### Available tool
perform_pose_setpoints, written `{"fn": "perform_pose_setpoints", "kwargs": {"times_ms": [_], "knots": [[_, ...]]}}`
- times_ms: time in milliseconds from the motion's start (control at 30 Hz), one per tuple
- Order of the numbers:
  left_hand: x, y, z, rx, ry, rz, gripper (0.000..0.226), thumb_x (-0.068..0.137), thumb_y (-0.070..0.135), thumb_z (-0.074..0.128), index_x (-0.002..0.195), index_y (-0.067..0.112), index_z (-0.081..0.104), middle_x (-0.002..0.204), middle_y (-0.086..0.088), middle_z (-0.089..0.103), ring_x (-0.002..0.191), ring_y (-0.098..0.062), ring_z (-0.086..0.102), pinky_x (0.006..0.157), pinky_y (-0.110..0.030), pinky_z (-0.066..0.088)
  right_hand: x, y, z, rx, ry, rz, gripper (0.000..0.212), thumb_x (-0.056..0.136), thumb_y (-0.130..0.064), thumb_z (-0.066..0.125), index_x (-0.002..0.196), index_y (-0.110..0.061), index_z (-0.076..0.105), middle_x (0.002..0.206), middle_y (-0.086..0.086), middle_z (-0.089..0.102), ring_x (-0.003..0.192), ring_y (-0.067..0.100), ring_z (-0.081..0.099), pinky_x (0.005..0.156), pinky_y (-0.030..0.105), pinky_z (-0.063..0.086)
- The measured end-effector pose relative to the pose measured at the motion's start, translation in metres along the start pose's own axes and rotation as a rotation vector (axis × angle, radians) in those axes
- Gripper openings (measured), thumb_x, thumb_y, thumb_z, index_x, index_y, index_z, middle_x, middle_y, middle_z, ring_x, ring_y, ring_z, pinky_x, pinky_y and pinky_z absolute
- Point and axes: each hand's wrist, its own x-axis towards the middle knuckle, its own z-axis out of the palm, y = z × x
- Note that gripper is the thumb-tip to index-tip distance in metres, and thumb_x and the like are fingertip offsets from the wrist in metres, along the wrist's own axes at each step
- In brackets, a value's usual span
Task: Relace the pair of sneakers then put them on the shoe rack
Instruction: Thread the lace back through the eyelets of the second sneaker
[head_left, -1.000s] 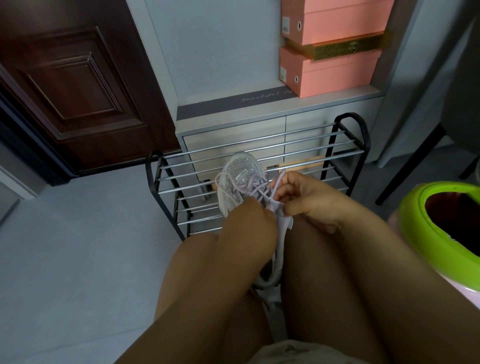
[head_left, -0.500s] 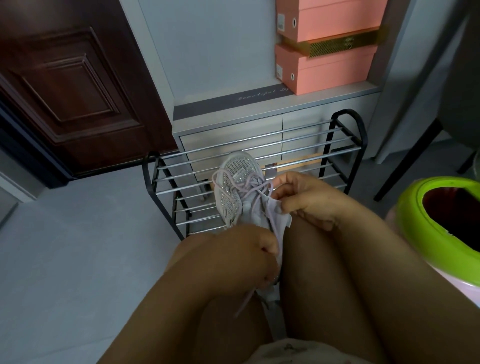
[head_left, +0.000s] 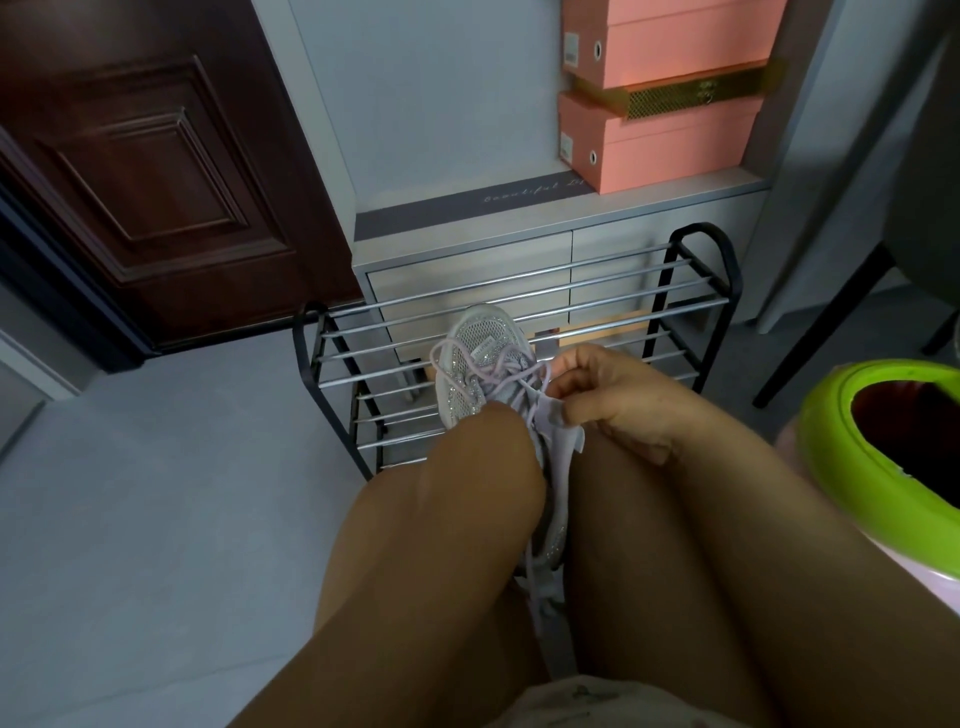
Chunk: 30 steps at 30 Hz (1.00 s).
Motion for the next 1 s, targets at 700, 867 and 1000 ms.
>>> {"fn": "perform_pose_setpoints", "kwargs": {"times_ms": [700, 867, 1000], "knots": [[-0.016, -0.008, -0.014, -0.192, -0.157, -0.049, 0.015, 0.094, 0.026, 0.045, 0.084, 0.018, 0.040, 0.073, 0.003, 0.047, 0.076, -0.018, 0.055, 0.062, -0.027, 0.038, -0.006, -0.009, 0.005, -0.058, 0.060, 0.059, 0.044, 0.077, 0.020, 0.053, 0.105, -0.013, 0.050, 0.085, 0.009, 0.057, 0.082, 0.025, 0.051, 0.068, 0.029, 0.040], [-0.018, -0.016, -0.016, -0.608, -0.251, -0.177, 0.005, 0.089, 0.016, 0.057, 0.084, 0.014, 0.056, 0.073, -0.004, 0.063, 0.053, -0.008, 0.060, 0.050, -0.024, 0.050, -0.007, -0.011, 0.005, -0.049, 0.082, 0.052, 0.049, 0.077, 0.020, 0.052, 0.107, -0.018, 0.048, 0.082, 0.008, 0.057, 0.082, 0.026, 0.050, 0.066, 0.027, 0.039], [-0.013, -0.031, -0.048, -1.135, -0.208, -0.281, 0.006, 0.089, 0.006, 0.057, 0.089, 0.011, 0.059, 0.071, -0.004, 0.067, 0.036, -0.005, 0.039, 0.037, -0.017, 0.033, -0.009, -0.011, 0.006, -0.035, 0.065, 0.049, 0.049, 0.077, 0.020, 0.051, 0.110, -0.015, 0.049, 0.082, 0.008, 0.054, 0.083, 0.026, 0.048, 0.065, 0.026, 0.039]]}}
